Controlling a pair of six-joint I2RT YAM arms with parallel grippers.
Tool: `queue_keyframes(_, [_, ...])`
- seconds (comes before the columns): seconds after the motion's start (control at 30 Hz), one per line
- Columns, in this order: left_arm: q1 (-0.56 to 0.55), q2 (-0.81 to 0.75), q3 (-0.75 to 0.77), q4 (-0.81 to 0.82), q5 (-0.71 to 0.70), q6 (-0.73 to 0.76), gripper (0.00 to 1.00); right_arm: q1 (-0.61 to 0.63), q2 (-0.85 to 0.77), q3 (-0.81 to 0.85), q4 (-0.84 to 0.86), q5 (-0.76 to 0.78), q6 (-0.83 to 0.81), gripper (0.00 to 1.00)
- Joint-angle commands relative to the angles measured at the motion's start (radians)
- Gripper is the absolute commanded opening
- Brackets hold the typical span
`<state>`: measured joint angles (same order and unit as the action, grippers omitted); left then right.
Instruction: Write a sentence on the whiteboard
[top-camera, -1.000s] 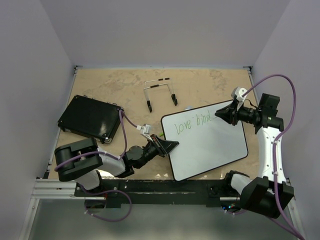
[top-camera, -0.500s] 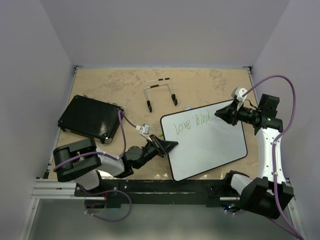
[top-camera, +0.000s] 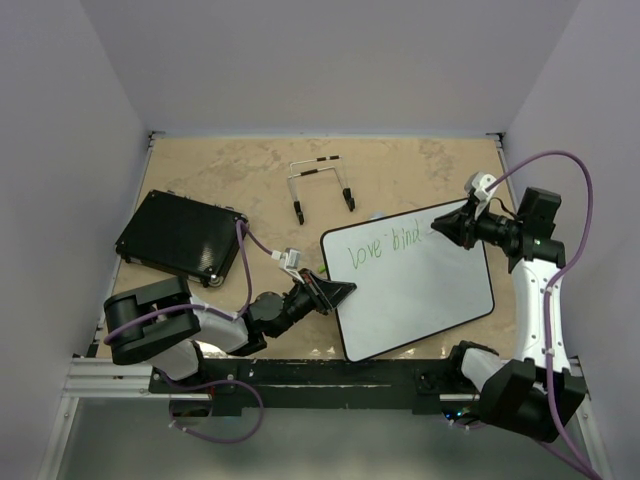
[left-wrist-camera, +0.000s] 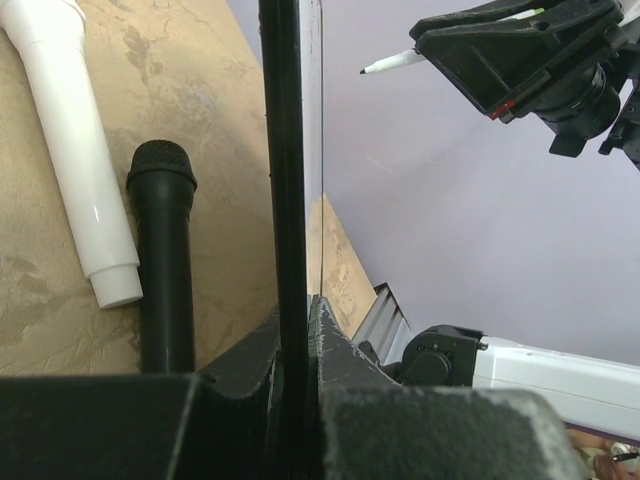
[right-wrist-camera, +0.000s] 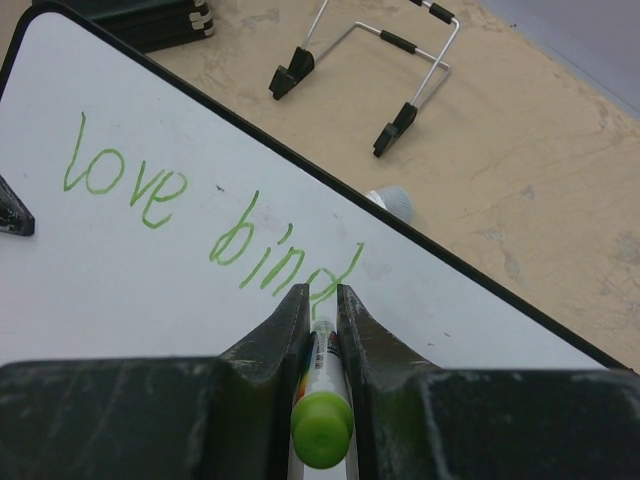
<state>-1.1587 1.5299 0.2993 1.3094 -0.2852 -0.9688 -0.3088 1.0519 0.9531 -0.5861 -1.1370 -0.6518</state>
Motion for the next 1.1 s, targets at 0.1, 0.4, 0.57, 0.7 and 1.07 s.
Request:
queue_keyframes(0.1, [0.008,-0.022,-0.005,0.099,0.003,0.104,0.0,-0.007,-0.049,-0.014,0.058,0.02,0.053,0.0])
queue_keyframes(0.4, [0.008,-0.016,0.009,0.083,0.009,0.116,0.0,-0.009,-0.038,-0.017,0.068,0.013,0.058,0.0])
queue_keyframes(0.57, [0.008,-0.002,0.018,0.086,0.014,0.117,0.0,-0.01,-0.039,-0.019,0.063,0.01,0.053,0.0])
queue_keyframes(0.7, [0.008,0.001,0.018,0.085,0.014,0.117,0.0,-0.01,-0.038,-0.019,0.065,0.011,0.052,0.0])
queue_keyframes(1.07, [0.008,-0.002,0.018,0.077,0.009,0.122,0.0,-0.013,-0.041,-0.02,0.065,0.016,0.052,0.0])
